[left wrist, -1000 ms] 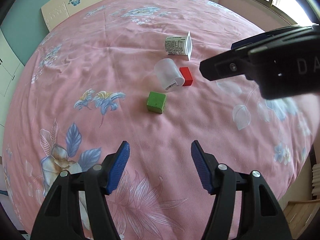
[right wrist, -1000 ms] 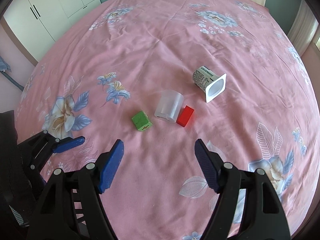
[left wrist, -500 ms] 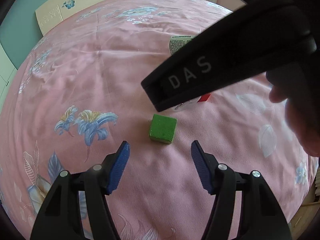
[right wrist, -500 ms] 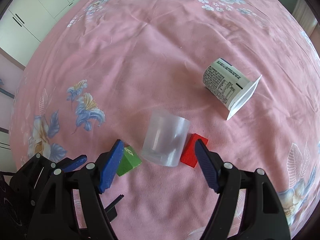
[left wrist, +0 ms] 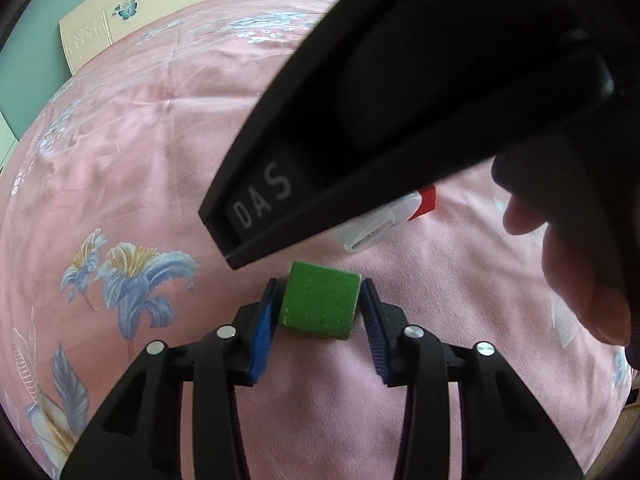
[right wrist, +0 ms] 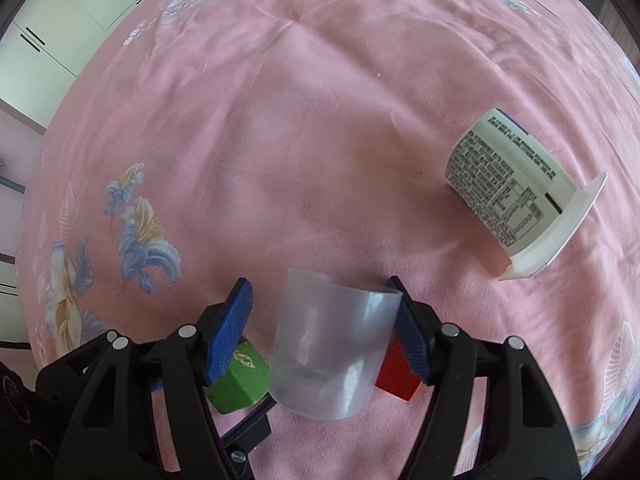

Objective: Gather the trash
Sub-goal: 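Grasp the green block with left gripper while right gripper grasps the clear cup, then carry the green block and clear cup in both grippers to the bin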

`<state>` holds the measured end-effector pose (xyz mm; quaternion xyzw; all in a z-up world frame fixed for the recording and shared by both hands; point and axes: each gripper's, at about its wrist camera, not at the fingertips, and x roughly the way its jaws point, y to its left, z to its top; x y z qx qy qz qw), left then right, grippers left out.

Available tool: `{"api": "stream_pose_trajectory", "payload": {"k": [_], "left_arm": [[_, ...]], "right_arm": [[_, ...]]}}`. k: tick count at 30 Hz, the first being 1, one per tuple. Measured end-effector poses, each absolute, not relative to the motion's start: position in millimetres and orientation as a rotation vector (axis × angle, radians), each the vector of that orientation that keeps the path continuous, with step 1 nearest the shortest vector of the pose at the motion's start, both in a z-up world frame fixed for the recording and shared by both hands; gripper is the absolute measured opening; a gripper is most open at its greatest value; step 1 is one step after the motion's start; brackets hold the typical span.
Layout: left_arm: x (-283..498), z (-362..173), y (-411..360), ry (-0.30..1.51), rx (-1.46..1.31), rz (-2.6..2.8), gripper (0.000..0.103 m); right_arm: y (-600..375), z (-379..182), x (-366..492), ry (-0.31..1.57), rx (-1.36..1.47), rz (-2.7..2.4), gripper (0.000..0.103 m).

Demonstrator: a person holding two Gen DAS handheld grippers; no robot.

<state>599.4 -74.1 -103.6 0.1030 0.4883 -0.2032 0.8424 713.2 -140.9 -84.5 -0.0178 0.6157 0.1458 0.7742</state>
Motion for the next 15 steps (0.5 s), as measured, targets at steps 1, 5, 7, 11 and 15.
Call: {"api": "stream_pose_trajectory", "payload": {"k": [1, 5, 7, 11, 15], "left_arm": [[600.2, -104.0, -73.5, 1.035, 0.202, -0.430, 0.033], [599.6, -103.8, -71.6, 1.038, 0.178, -0.424, 0.032], [598.1, -101.5, -70.1, 1.040, 0.172, -0.414, 0.032], [587.8, -89.6, -64.0, 1.035, 0.157, -0.396, 0.032], [571.6, -66.1, -55.7, 1.016, 0.161, -0.367, 0.032]], "right_arm": [[-140.3, -84.8, 713.0, 1.331, -0.046, 0.310, 0.055], [-141.7, -83.6, 709.2, 1.322, -0.038, 0.311, 0.049], [-144.3, -81.0, 705.0, 1.316, -0.037, 0.304, 0.049], [-151.2, -69.0, 694.5, 1.302, -0.030, 0.296, 0.048], [-155.5, -44.0, 679.5, 1.275, -0.029, 0.288, 0.048]]}}
